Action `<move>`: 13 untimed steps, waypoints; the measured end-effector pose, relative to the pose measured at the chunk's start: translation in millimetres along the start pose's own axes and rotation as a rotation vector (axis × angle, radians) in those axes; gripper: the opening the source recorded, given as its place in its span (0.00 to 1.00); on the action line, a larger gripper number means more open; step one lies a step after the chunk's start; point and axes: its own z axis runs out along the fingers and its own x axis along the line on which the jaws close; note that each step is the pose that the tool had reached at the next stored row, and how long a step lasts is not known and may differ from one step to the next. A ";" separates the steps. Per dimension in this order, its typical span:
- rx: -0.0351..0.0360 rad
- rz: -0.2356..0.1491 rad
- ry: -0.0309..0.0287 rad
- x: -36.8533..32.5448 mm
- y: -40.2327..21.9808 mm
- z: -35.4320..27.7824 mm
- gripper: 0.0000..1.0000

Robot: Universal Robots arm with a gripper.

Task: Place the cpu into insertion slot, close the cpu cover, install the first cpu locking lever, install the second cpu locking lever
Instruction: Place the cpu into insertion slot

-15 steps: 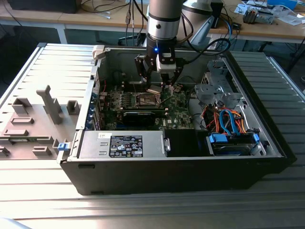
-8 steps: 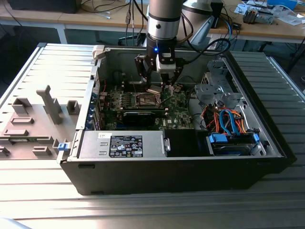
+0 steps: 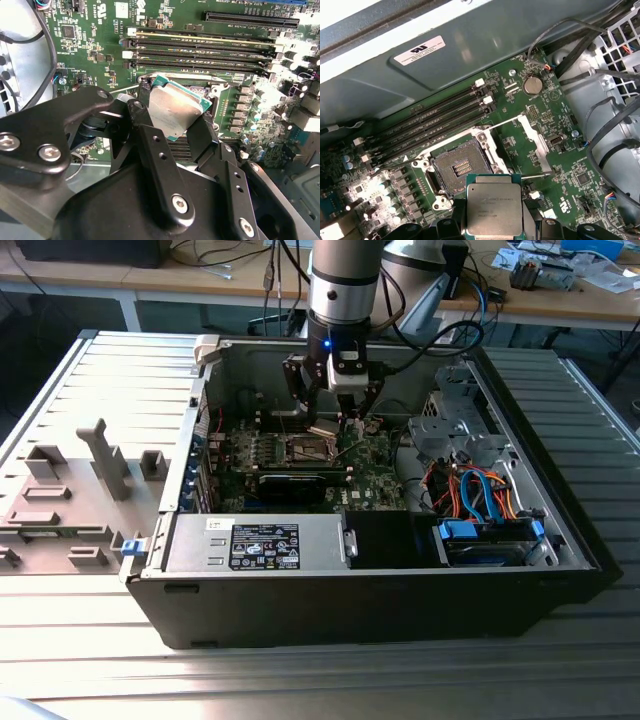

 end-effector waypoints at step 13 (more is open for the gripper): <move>0.0017 0.013 -0.0002 0.0 0.0 0.1 0.54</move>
